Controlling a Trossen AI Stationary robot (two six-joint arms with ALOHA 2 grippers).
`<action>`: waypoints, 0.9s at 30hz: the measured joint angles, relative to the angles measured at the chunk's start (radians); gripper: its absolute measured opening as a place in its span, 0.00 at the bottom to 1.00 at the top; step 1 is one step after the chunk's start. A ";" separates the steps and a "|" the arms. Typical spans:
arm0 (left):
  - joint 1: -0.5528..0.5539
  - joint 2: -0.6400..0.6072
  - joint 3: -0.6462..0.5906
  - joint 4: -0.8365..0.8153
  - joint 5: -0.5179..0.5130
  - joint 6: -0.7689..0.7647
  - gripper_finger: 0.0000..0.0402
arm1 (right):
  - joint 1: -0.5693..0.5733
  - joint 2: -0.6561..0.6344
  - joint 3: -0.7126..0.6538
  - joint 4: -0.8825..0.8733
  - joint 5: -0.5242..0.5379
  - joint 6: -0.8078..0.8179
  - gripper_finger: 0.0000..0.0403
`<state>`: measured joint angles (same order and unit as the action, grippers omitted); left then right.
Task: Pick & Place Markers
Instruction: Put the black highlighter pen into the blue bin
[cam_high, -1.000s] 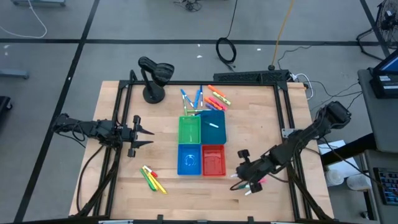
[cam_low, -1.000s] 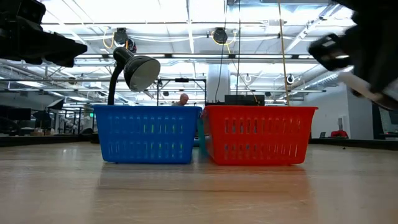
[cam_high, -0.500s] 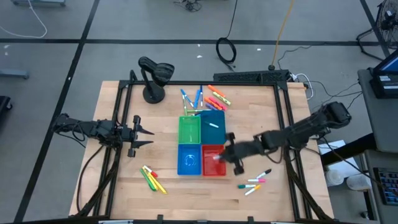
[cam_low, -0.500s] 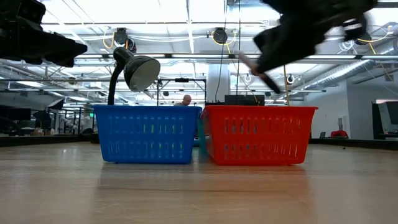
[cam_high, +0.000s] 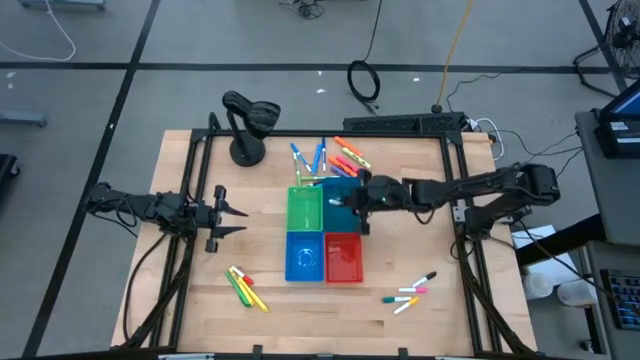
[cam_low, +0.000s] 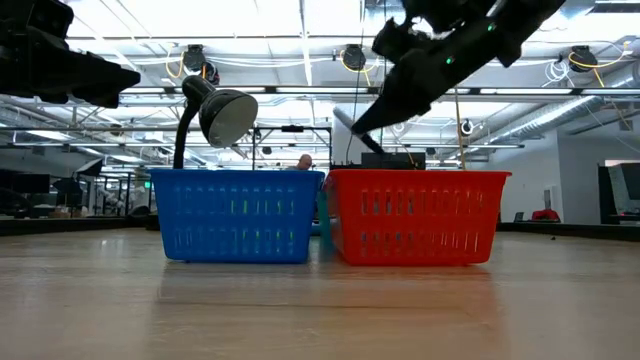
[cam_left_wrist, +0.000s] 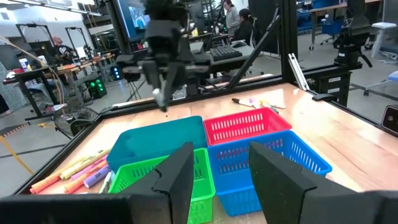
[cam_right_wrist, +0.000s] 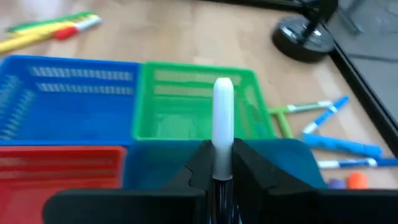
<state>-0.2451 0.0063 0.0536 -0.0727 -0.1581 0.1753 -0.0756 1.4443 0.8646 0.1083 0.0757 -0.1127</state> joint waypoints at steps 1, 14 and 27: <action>0.000 0.000 0.000 0.000 0.000 0.000 0.40 | -0.012 0.009 0.000 -0.001 0.000 0.011 0.08; 0.000 0.000 0.000 0.000 0.000 0.000 0.40 | -0.047 0.043 0.000 -0.008 -0.001 0.048 0.08; 0.000 0.000 0.000 0.000 0.000 0.000 0.40 | -0.047 0.043 0.000 -0.008 -0.001 0.048 0.08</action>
<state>-0.2453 0.0065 0.0536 -0.0723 -0.1581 0.1753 -0.1230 1.4872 0.8646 0.1005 0.0746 -0.0643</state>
